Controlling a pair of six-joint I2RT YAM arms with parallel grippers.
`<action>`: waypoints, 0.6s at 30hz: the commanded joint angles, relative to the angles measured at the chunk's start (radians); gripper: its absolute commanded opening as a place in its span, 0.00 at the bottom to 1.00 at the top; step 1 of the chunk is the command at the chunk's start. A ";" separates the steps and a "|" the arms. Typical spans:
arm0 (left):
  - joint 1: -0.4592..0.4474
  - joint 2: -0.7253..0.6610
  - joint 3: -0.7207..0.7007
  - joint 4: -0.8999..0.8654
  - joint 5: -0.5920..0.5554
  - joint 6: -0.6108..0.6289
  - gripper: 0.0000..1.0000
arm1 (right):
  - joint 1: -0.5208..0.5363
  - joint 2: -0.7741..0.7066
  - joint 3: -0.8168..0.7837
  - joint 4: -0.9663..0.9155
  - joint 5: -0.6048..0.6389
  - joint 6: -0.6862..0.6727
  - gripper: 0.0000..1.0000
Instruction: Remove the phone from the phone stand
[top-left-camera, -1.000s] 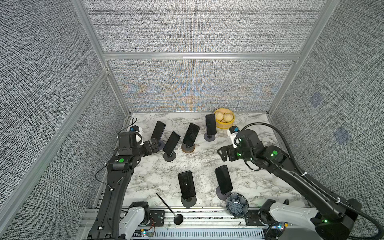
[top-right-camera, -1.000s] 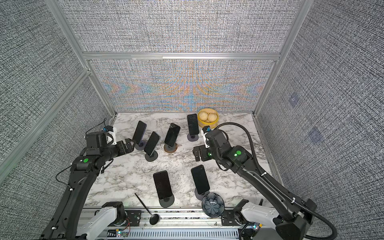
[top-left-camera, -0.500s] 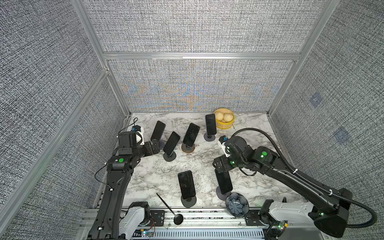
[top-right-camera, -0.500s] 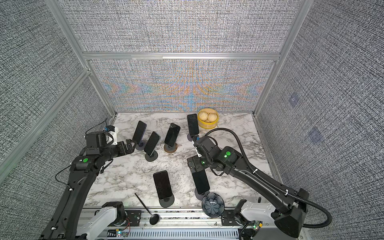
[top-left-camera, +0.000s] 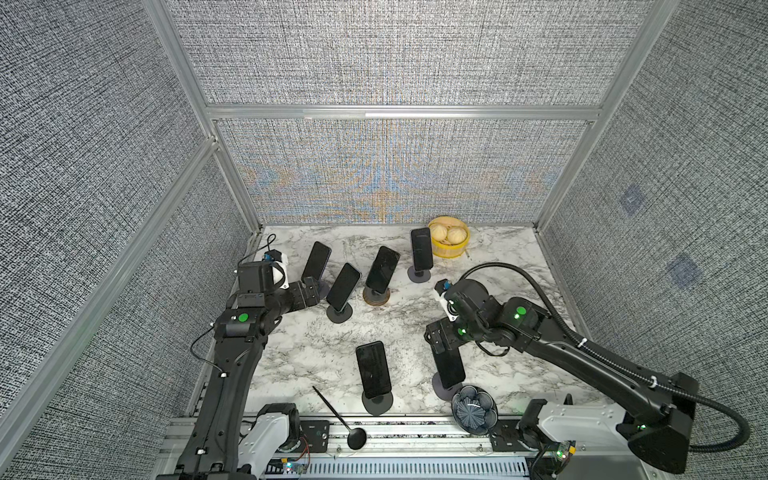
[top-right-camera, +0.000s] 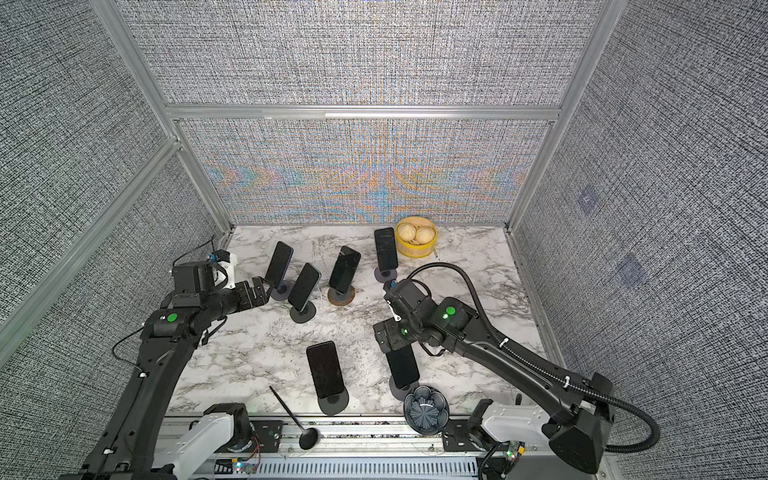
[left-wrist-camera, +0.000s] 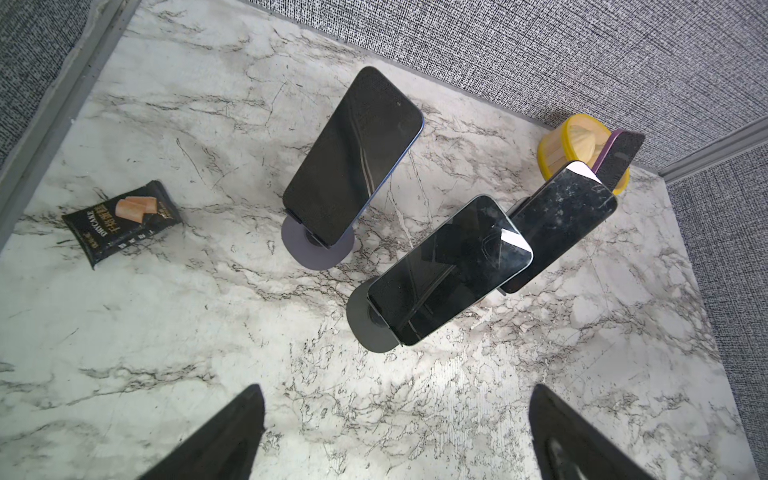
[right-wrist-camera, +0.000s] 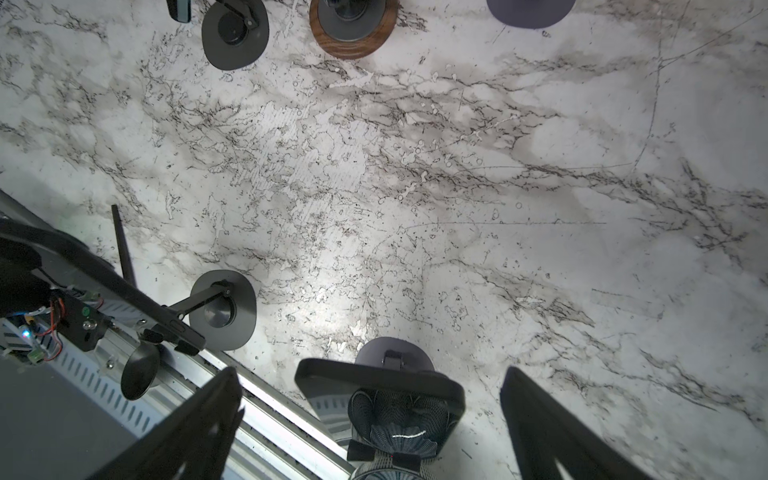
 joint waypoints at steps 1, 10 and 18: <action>-0.001 0.007 0.009 0.004 0.007 -0.011 0.99 | 0.006 -0.001 -0.022 0.018 -0.020 0.018 0.99; 0.000 0.035 0.001 0.027 0.012 -0.043 0.99 | 0.038 0.018 -0.064 0.031 0.033 0.067 0.96; 0.000 0.038 -0.002 0.037 0.016 -0.054 0.99 | 0.071 0.051 -0.073 0.025 0.112 0.111 0.88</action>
